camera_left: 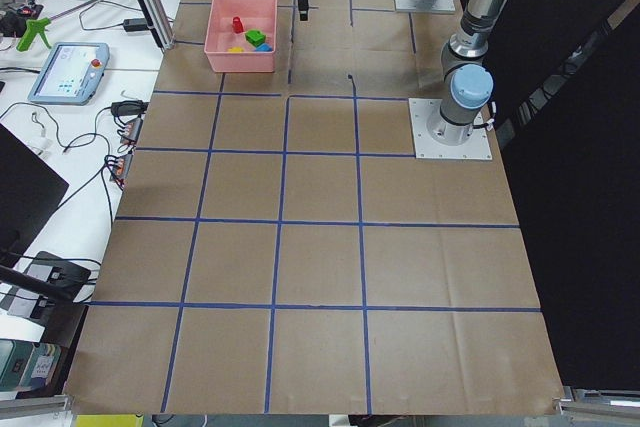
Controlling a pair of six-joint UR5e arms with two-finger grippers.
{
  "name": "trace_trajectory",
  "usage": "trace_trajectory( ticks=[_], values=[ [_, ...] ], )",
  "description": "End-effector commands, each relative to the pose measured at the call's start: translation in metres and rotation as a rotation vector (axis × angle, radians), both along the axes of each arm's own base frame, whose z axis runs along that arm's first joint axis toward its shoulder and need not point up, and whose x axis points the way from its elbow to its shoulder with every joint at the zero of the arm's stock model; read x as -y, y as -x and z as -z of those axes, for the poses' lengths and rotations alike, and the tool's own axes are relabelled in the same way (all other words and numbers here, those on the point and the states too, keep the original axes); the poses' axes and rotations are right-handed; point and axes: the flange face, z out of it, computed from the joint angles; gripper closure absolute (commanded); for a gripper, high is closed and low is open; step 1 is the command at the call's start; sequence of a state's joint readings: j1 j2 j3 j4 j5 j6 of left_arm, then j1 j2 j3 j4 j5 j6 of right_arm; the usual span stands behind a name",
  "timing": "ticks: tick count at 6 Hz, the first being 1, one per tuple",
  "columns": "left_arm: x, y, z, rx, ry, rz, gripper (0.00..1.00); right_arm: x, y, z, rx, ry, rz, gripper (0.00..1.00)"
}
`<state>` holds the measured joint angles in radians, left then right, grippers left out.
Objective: Put all blocks into box
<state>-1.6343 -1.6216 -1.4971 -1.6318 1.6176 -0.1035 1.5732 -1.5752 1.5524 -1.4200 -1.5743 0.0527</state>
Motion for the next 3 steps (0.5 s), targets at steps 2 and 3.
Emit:
trace_trajectory(
  ticks=[2,3],
  values=[
    [-0.0001,0.0075,0.0038,-0.040,-0.016,0.043,0.03,0.0063,-0.0029,-0.0019,-0.008,0.055,0.032,0.01],
    [-0.0005,0.0048,0.0031,-0.044,-0.016,0.038,0.03,0.0058,-0.0026,0.0003,-0.011,0.050,0.032,0.01]
  ],
)
